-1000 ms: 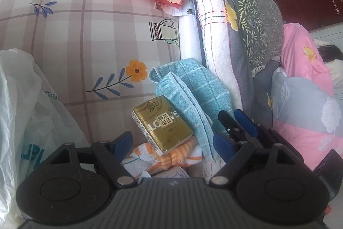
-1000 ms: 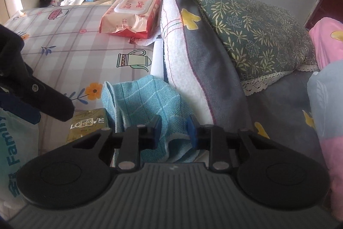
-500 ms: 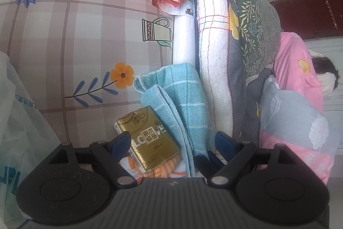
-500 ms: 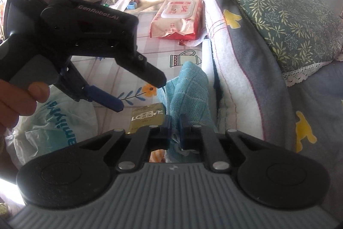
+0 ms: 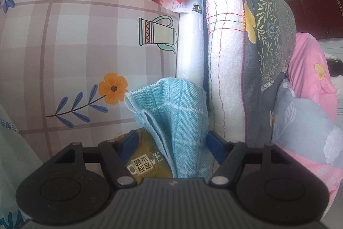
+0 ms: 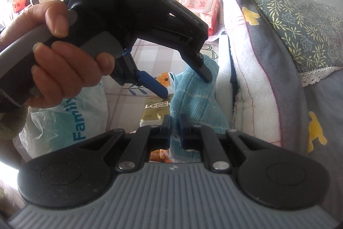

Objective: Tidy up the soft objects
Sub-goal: 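Grasp the light-blue towel with the right tool while the left tool grasps its other end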

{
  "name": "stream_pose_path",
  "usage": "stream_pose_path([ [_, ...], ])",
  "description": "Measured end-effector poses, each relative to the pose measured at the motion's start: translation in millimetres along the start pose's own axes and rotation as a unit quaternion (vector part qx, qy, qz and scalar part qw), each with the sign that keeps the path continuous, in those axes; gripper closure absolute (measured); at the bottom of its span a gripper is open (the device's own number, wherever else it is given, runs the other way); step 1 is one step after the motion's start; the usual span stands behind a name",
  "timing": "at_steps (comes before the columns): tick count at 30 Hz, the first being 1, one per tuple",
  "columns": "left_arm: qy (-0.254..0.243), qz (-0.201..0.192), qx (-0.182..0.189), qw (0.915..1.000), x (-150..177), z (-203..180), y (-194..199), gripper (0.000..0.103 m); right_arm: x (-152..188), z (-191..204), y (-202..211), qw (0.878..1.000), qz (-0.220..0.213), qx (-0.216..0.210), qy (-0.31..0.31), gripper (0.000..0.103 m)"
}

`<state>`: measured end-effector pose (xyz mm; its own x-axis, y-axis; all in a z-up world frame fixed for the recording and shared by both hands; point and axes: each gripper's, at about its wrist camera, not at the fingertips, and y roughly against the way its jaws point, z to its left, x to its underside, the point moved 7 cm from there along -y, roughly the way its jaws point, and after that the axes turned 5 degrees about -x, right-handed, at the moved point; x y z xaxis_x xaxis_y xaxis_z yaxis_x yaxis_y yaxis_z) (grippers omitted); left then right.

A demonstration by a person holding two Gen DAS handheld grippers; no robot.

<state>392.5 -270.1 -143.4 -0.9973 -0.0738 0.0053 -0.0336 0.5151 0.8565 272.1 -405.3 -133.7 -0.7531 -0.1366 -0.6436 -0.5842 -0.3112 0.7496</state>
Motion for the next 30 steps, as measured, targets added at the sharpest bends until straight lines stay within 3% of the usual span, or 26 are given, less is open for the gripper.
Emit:
stream_pose_path([
  [5, -0.015, -0.011, -0.009, 0.9998, -4.3, -0.3, -5.1, 0.061, -4.6, -1.4, 9.4, 1.000, -0.011, -0.005, 0.012, 0.089],
  [8, -0.018, -0.012, -0.010, 0.9997, -6.2, 0.3, -7.6, 0.069, -9.9, -7.3, 15.0, 1.000, -0.019, -0.009, 0.009, 0.073],
  [10, -0.017, -0.011, -0.009, 0.9998, -6.7, 0.8, -8.5, 0.072, -11.8, -10.5, 17.5, 1.000, -0.021, -0.004, 0.014, 0.050],
  [14, -0.015, -0.007, -0.007, 0.9998, -6.2, 1.6, -9.2, 0.079, -6.9, -11.5, 8.6, 0.999, 0.007, 0.011, 0.044, 0.042],
  [17, -0.016, -0.010, -0.006, 0.9998, -5.5, -0.8, -9.5, 0.080, 1.1, -13.5, -6.2, 0.997, 0.036, 0.025, 0.059, 0.042],
  [20, -0.025, -0.015, -0.001, 0.9996, -5.1, -5.6, -8.0, 0.081, 6.4, -19.6, -16.0, 0.995, 0.052, 0.047, 0.066, 0.050],
  [25, -0.029, -0.018, 0.008, 0.9994, -1.9, -8.8, -2.1, 0.083, 7.3, -32.3, -12.0, 0.997, 0.051, 0.057, 0.033, 0.088],
  [30, -0.035, -0.028, 0.022, 0.9988, 6.2, -15.0, 12.6, 0.084, 6.8, -28.1, 7.0, 0.996, 0.026, 0.079, 0.032, 0.091],
])
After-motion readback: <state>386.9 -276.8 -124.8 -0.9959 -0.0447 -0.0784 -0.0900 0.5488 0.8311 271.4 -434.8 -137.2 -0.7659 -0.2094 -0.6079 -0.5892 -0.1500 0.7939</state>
